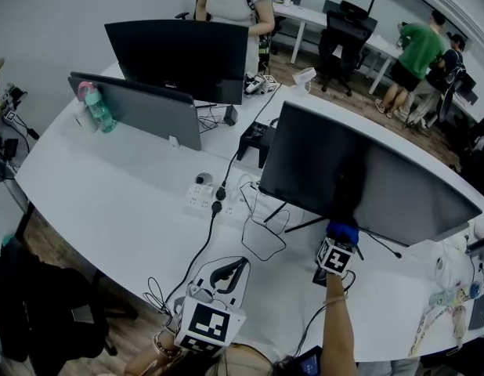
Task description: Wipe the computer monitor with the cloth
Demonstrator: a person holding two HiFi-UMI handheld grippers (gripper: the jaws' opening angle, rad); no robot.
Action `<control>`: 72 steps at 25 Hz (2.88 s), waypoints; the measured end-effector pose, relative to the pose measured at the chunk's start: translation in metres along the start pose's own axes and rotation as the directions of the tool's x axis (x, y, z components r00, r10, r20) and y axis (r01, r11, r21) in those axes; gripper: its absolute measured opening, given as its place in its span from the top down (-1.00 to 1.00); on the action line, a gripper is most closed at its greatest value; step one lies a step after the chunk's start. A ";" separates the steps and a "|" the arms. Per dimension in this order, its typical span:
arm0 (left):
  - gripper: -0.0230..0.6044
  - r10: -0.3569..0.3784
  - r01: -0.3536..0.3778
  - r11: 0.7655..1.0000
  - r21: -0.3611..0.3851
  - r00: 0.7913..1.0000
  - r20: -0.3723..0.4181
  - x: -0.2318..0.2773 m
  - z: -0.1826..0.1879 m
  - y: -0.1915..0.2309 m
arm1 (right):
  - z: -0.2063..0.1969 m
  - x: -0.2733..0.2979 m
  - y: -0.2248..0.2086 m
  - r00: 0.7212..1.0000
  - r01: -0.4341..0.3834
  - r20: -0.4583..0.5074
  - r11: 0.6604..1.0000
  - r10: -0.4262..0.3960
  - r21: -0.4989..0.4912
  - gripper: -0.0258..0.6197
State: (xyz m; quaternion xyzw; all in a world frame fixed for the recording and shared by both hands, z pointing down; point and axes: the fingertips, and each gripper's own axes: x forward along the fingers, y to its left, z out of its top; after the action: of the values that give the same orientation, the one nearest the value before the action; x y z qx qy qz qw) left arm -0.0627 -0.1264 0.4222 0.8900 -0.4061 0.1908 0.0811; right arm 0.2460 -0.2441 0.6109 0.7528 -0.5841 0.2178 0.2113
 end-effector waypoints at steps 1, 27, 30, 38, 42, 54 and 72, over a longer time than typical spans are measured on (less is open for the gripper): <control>0.90 -0.001 0.001 1.000 -0.004 1.000 0.002 -0.001 0.000 0.000 | 0.001 0.000 0.002 1.000 0.001 0.000 1.000 -0.001 -0.001 0.70; 0.90 -0.050 0.052 0.998 -0.040 0.997 0.053 -0.021 0.005 -0.013 | 0.009 -0.007 0.032 0.999 -0.033 0.023 0.995 0.036 -0.098 0.70; 0.90 -0.047 0.049 0.998 -0.045 0.997 0.055 -0.025 0.003 -0.011 | 0.009 -0.008 0.040 0.999 -0.041 0.025 0.992 0.045 -0.115 0.70; 0.90 -0.042 0.045 0.998 -0.033 0.996 0.076 -0.031 0.002 -0.011 | 0.011 -0.013 0.064 0.997 -0.071 0.025 0.983 0.077 -0.169 0.70; 0.90 -0.038 0.042 0.998 -0.043 0.996 0.080 -0.034 0.003 -0.010 | 0.009 -0.014 0.072 0.996 -0.086 0.018 0.978 0.091 -0.189 0.70; 0.90 -0.045 0.049 0.998 -0.043 0.995 0.084 -0.032 0.001 -0.009 | 0.016 -0.015 0.091 0.993 -0.111 0.017 0.966 0.119 -0.233 0.70; 0.90 -0.026 0.032 0.997 -0.073 0.996 0.080 -0.033 -0.003 0.003 | 0.025 -0.019 0.134 0.982 -0.166 0.034 0.933 0.186 -0.319 0.70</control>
State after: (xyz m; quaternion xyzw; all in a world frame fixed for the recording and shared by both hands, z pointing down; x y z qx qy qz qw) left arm -0.0857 -0.1046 0.4114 0.8991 -0.4027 0.1391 0.1005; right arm 0.1138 -0.2743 0.5885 0.6606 -0.6829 0.1159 0.2896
